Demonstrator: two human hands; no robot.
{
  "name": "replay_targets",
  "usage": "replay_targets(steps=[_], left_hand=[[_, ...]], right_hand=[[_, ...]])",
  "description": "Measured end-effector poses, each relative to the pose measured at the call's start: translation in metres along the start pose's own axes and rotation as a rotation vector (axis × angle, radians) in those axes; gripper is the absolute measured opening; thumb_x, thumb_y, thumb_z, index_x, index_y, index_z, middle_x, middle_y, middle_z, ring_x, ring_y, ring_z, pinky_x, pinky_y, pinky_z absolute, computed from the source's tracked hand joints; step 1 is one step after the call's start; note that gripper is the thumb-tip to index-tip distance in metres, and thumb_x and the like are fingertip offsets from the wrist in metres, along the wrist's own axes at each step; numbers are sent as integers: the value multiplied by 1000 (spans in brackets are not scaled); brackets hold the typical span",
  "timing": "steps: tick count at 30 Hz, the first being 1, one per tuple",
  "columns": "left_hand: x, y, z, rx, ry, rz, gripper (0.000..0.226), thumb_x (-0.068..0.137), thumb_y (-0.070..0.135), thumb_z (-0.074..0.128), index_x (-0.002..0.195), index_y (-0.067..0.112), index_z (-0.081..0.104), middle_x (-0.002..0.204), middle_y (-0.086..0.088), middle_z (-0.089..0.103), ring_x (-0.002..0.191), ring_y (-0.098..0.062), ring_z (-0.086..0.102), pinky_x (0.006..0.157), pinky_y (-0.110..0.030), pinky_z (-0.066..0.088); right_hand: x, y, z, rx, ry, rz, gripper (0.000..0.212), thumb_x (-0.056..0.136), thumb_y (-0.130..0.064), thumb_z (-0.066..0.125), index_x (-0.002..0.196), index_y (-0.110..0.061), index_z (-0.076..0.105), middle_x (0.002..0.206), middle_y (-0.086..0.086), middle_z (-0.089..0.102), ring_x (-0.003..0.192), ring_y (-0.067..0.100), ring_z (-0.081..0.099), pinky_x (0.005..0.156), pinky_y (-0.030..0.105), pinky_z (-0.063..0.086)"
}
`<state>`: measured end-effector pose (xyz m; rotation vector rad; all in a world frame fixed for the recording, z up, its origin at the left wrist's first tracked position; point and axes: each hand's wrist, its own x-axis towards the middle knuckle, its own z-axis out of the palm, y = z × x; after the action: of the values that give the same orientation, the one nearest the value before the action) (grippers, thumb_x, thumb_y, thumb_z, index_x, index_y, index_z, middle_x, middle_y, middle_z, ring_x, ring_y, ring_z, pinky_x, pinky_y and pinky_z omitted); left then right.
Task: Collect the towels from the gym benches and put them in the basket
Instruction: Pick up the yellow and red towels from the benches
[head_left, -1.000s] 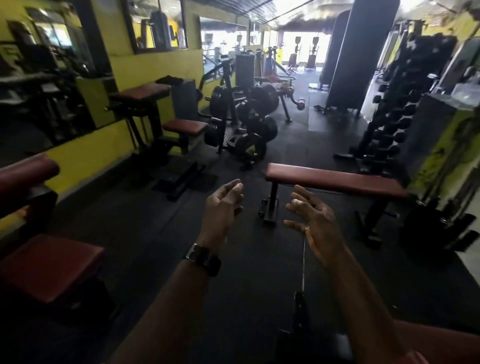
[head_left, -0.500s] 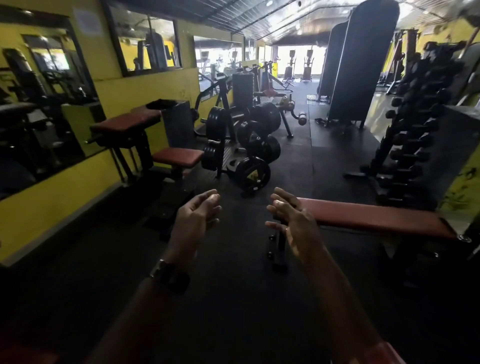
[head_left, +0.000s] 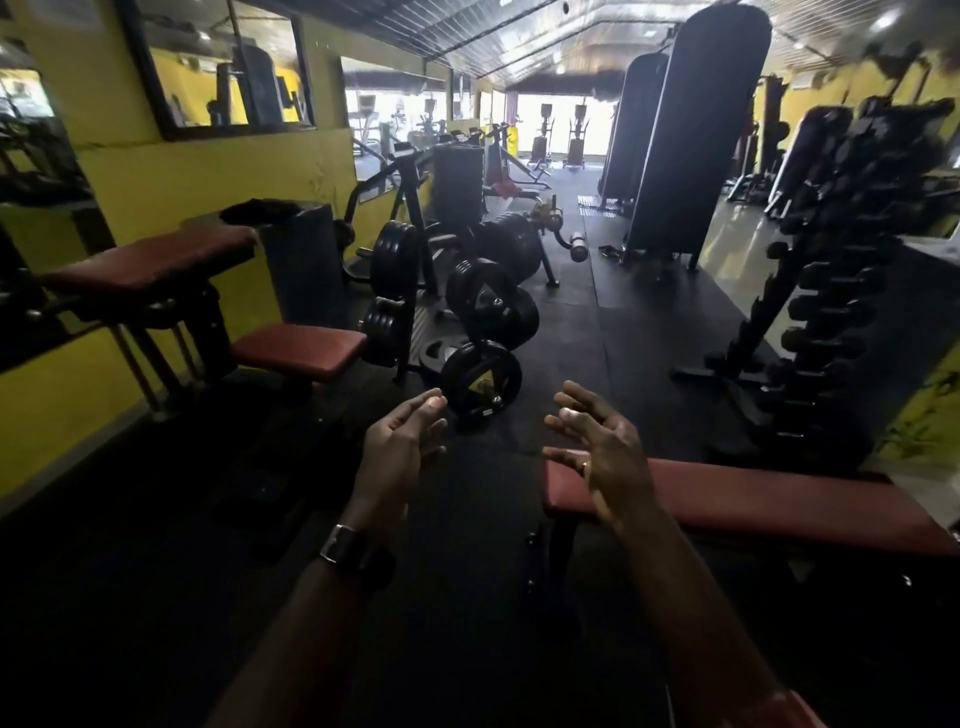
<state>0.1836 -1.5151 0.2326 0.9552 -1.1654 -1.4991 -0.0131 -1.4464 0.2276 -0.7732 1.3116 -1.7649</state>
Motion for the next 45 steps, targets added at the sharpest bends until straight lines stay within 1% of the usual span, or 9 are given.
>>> replay_targets(steps=[6, 13, 20, 23, 28, 31, 35, 39, 45], left_hand=[[158, 9, 22, -11, -68, -30, 18, 95, 22, 57, 108, 24, 69, 85, 15, 77, 83, -2, 72, 83, -30, 51], [307, -11, 40, 17, -84, -92, 21, 96, 23, 57, 114, 24, 69, 108, 6, 72, 106, -16, 65, 87, -33, 50], [486, -18, 80, 57, -162, -81, 26, 95, 25, 58, 118, 20, 68, 118, -3, 71, 111, -16, 66, 71, -22, 54], [565, -10, 104, 81, -159, -77, 30, 96, 26, 57, 123, 19, 66, 121, -2, 69, 117, -18, 63, 82, -28, 52], [695, -6, 140, 89, -181, -55, 18, 95, 31, 58, 109, 32, 69, 111, 9, 71, 114, -12, 63, 95, -37, 53], [766, -16, 165, 69, -183, -76, 21, 96, 32, 57, 114, 31, 68, 113, 10, 70, 111, -11, 63, 91, -34, 54], [862, -30, 207, 43, -217, -102, 20, 95, 31, 58, 111, 27, 69, 105, 3, 67, 84, -10, 62, 70, -25, 53], [955, -49, 255, 16, -291, -133, 28, 94, 33, 58, 119, 25, 68, 114, 7, 70, 107, -11, 64, 77, -27, 52], [1075, -64, 344, 10, -371, -180, 22, 93, 31, 59, 112, 27, 69, 120, 5, 68, 112, -18, 64, 82, -32, 52]], right_hand=[[140, 5, 21, -31, 78, -1, 32, 93, -8, 56, 120, -23, 64, 127, 4, 63, 113, 25, 64, 76, 39, 58], [282, 34, 37, 0, 166, 51, 33, 94, -8, 55, 124, -16, 63, 126, 7, 66, 115, 28, 64, 79, 41, 55], [458, 60, 60, 21, 147, 15, 25, 93, -13, 58, 113, -24, 68, 120, 3, 69, 108, 24, 67, 74, 37, 58], [543, 52, 69, 35, 165, 4, 25, 93, -15, 59, 116, -22, 66, 122, 6, 68, 107, 25, 66, 76, 39, 57], [676, 38, 77, 7, 174, -31, 33, 94, -23, 59, 127, -23, 61, 127, 1, 64, 111, 20, 63, 78, 36, 57], [742, 39, 64, -27, 176, -21, 36, 96, -29, 56, 131, -26, 58, 134, -1, 59, 117, 19, 60, 83, 39, 56], [832, 37, 41, -41, 224, -8, 36, 96, -33, 52, 132, -26, 58, 136, 0, 58, 118, 21, 59, 83, 40, 55], [912, 33, 20, -58, 275, -10, 31, 97, -35, 51, 126, -27, 60, 132, 0, 60, 118, 23, 59, 83, 42, 55], [1021, 5, -34, -98, 370, -19, 42, 87, -44, 60, 126, -31, 62, 129, -4, 62, 115, 18, 62, 76, 37, 58]])
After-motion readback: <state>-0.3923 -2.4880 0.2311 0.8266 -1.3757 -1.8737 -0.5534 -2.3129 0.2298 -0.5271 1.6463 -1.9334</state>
